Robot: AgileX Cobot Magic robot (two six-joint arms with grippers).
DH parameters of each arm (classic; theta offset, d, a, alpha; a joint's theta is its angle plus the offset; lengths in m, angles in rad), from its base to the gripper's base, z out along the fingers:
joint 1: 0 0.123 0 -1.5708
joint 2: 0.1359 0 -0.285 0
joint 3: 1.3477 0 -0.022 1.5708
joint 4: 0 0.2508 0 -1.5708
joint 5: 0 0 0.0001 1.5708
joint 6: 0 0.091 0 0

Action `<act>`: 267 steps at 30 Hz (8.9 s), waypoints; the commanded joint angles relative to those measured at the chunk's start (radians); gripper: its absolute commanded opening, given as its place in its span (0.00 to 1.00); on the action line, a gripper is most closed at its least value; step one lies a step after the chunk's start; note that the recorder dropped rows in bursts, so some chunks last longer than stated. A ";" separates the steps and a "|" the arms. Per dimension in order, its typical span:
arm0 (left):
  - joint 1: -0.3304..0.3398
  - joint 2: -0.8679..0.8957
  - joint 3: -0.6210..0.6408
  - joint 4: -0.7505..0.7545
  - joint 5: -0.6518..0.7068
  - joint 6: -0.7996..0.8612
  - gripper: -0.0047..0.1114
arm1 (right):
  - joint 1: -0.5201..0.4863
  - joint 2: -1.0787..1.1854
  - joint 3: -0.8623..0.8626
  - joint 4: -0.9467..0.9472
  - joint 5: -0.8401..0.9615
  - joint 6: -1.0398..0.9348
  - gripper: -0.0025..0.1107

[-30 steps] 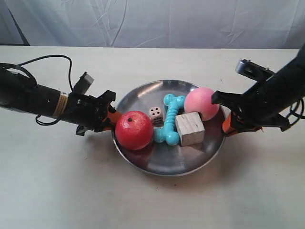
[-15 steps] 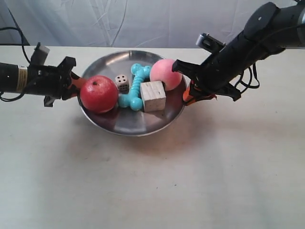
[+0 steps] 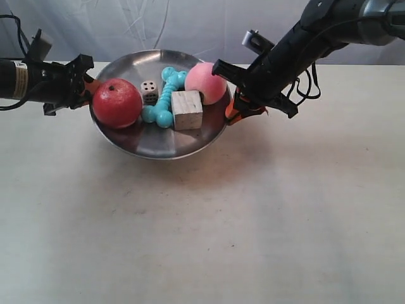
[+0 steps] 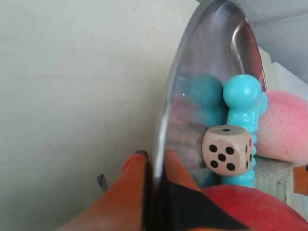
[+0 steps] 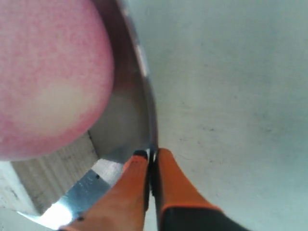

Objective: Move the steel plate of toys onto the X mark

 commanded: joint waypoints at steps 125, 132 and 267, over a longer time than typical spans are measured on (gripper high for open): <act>0.310 -0.805 0.257 -0.092 -0.249 0.488 0.04 | 0.202 -1.707 0.849 -0.641 -0.337 0.094 0.02; 0.274 -0.809 0.257 -0.104 -0.341 0.488 0.04 | 0.078 -1.804 0.862 -0.595 -0.349 0.094 0.02; -0.087 -2.006 1.167 -1.303 1.129 1.697 0.04 | -0.188 -2.105 1.581 -0.545 -0.623 0.094 0.02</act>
